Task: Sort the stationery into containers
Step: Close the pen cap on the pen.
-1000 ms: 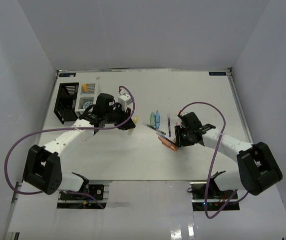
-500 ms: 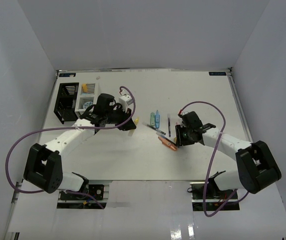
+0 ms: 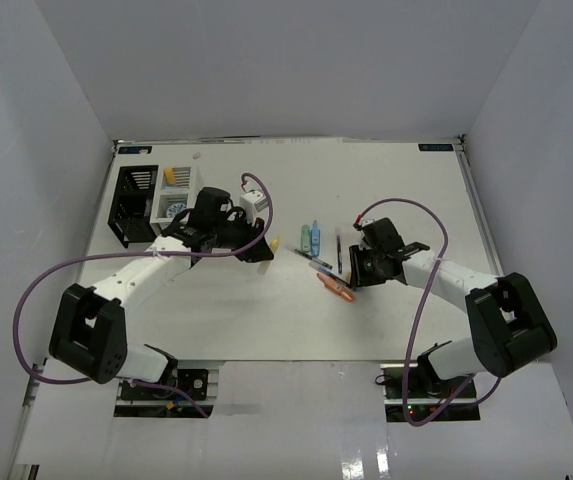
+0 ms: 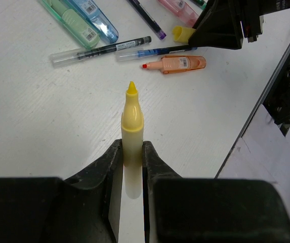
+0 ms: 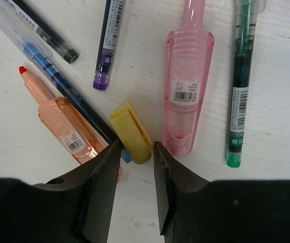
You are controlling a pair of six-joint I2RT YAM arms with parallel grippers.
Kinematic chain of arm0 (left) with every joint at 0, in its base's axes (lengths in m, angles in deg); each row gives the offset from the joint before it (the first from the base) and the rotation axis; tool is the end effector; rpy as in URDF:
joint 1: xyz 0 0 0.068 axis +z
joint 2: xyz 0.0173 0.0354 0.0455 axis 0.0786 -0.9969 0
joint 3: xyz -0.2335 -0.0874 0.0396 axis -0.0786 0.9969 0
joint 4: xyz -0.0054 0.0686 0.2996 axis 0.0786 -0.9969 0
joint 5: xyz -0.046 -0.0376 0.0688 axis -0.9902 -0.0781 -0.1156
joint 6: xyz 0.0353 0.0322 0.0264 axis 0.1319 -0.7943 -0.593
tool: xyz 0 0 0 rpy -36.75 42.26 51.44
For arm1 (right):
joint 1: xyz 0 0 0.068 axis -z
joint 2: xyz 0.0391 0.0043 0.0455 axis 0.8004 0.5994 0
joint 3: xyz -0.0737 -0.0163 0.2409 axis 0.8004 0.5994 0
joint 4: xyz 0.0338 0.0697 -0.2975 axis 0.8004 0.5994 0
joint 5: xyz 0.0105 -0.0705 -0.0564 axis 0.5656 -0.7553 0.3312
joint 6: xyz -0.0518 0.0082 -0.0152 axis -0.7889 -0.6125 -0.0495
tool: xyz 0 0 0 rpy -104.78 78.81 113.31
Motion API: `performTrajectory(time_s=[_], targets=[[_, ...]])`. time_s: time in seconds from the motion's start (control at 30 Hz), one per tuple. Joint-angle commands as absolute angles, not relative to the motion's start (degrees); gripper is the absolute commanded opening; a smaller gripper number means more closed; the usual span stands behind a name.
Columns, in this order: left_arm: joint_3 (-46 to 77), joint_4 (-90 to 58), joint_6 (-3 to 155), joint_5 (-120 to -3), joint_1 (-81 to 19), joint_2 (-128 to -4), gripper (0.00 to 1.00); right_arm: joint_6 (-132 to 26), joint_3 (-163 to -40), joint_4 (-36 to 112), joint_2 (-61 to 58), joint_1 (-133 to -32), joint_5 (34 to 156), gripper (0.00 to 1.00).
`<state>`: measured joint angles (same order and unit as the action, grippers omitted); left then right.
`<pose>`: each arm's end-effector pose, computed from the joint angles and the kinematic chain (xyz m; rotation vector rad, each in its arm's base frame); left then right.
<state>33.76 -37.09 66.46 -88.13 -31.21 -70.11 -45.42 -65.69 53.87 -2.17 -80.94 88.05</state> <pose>0.2953 -0.1718 0.2078 0.8119 2.2205 -0.9530 0.2675 0.1417 0.1156 -0.3087 2.5705 0.3009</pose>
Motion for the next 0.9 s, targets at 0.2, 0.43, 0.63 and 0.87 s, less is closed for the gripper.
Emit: performTrajectory(time_s=[0.2,0.43,0.63,0.87], targets=[[31.24,-37.70,65.25,-91.14,-31.23,-70.59,0.00,-48.64,-67.13,52.73,-2.65,-80.33,89.37,0.16],[30.01,-38.58,61.91,-95.09,-31.23,-71.20,0.00,-53.65,-69.84,57.81,-7.39,-80.33,88.92,0.08],[27.47,-41.74,54.03,-102.46,-31.32,-72.78,0.00,-61.11,-77.03,64.50,-12.32,-80.42,95.32,0.08],[16.94,-55.24,41.02,-108.89,-32.63,-77.61,0.00,-71.05,-86.35,73.20,-14.96,-80.33,108.16,0.08]])
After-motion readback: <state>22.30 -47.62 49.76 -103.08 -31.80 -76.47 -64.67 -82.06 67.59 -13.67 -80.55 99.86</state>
